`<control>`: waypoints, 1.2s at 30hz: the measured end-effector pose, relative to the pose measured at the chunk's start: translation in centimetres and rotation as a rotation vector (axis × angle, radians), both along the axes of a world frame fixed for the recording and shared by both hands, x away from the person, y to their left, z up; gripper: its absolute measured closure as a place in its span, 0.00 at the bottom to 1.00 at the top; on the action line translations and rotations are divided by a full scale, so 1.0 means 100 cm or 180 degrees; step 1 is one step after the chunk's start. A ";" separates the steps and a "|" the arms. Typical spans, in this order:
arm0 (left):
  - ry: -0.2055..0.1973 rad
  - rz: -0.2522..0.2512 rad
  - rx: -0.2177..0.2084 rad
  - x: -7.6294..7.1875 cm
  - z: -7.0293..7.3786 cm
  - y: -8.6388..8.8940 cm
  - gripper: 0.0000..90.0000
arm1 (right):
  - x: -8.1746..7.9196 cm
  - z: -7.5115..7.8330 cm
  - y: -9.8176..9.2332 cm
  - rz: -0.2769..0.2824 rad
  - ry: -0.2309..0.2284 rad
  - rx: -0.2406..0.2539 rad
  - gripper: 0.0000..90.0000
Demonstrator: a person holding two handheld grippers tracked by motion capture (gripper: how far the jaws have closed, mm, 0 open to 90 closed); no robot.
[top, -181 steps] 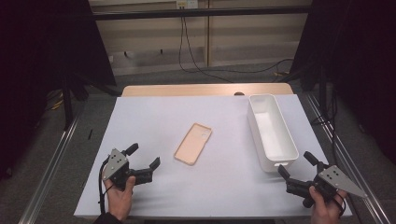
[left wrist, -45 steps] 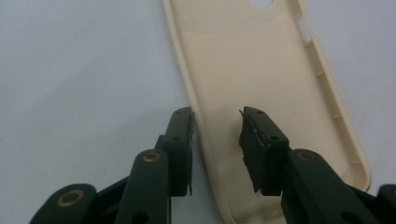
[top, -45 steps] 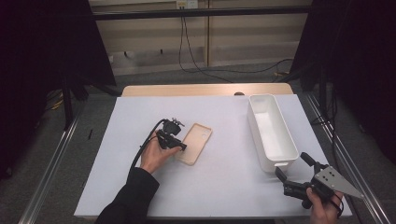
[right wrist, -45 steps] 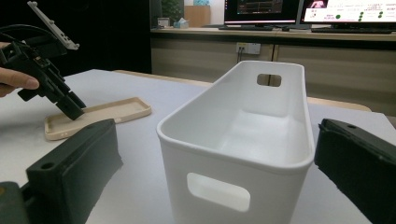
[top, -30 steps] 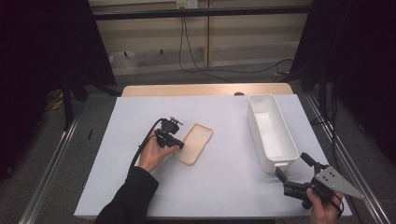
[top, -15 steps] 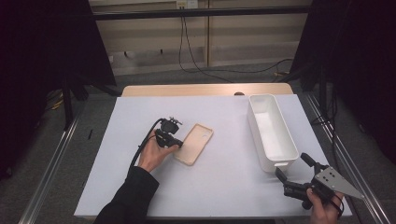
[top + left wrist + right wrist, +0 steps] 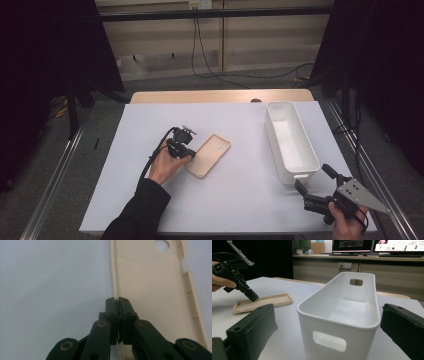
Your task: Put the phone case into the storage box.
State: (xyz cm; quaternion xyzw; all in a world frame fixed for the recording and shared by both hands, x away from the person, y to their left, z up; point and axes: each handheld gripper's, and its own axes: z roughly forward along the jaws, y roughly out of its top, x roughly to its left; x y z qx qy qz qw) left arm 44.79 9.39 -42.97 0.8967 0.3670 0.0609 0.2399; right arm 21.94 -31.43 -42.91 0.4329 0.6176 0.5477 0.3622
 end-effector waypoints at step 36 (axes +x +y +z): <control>-0.0254 0.0052 -0.0258 -0.007 0.002 0.002 0.98 | 0.000 0.000 0.000 0.0001 0.0013 0.0020 0.00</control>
